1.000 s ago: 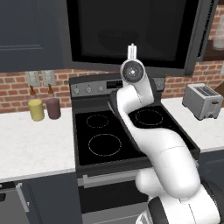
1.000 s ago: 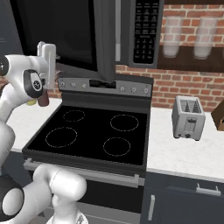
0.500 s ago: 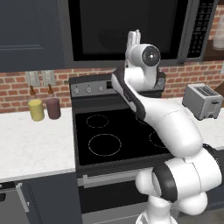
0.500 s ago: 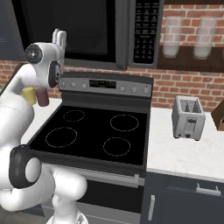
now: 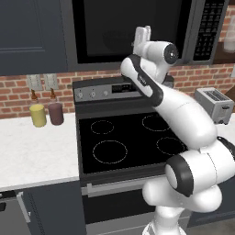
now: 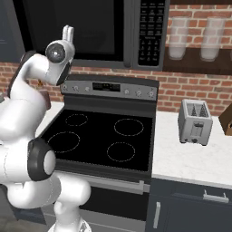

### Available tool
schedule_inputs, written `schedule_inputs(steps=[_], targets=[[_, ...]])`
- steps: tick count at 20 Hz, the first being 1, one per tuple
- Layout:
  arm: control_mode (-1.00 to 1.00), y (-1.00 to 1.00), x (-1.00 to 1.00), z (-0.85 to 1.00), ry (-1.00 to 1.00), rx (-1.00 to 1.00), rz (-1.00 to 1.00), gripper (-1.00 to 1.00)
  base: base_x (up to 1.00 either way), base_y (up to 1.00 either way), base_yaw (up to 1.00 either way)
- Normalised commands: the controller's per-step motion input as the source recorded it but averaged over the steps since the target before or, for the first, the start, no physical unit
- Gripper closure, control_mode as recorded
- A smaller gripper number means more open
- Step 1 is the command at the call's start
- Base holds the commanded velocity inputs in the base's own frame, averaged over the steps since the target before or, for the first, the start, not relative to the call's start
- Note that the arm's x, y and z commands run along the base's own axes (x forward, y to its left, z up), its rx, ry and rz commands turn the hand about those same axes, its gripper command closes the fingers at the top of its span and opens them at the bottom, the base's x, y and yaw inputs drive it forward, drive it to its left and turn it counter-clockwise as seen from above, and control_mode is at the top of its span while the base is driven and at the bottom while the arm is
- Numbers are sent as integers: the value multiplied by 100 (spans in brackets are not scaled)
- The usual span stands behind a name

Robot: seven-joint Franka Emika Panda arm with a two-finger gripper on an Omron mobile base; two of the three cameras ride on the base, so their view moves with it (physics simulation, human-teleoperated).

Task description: Open the microwave, place the bowl with waffle inside the microwave, then close the microwave door and turn it on.

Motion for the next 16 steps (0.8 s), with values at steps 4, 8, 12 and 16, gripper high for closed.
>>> schedule_inputs(steps=[4,8,12,16], targets=[[-100,10,46,-37,-1,0,11,-100,0,0,0],[-100,-2,13,-15,-5,1,12,-100,0,0,0],[-100,-68,-88,0,-13,0,11,-100,0,0,0],[-100,-100,-100,-1,-14,0,4,-100,0,0,0]])
